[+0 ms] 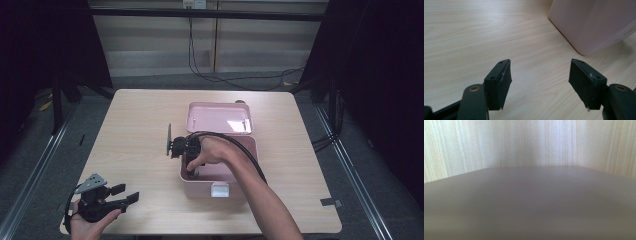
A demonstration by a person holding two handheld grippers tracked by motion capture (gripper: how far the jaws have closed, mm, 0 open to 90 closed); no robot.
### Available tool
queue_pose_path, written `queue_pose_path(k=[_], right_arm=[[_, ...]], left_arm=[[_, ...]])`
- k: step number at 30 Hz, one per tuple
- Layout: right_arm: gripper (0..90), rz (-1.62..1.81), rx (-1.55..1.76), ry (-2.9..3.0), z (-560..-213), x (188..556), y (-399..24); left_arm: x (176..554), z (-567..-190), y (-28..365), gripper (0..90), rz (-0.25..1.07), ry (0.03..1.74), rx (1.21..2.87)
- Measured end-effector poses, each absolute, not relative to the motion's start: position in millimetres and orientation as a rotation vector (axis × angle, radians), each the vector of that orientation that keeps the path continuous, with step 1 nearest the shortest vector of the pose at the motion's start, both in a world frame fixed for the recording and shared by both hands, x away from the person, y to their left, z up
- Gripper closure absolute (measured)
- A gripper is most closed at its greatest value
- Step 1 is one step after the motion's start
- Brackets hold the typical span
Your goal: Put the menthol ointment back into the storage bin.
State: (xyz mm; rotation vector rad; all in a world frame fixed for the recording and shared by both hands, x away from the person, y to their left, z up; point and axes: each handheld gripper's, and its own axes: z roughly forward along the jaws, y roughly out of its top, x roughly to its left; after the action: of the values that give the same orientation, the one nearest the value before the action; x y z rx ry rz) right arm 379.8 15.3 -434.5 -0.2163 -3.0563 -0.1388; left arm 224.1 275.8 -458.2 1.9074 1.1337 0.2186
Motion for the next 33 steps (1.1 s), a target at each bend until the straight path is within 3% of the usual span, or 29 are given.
queue_pose_path(k=[10,23,33], right_arm=[[45.1,-0.133,-0.286,-3.03,-433,382,14],[28.6,-0.199,-0.34,-3.034,-421,383,8],[23.5,-0.275,-0.405,-2.984,-416,382,-12]], left_arm=[[224,-458,276,33.7,0.216,1.132,1.896],[224,-458,276,33.3,0.214,1.131,1.902],[224,-459,275,32.5,0.215,1.131,1.908]])
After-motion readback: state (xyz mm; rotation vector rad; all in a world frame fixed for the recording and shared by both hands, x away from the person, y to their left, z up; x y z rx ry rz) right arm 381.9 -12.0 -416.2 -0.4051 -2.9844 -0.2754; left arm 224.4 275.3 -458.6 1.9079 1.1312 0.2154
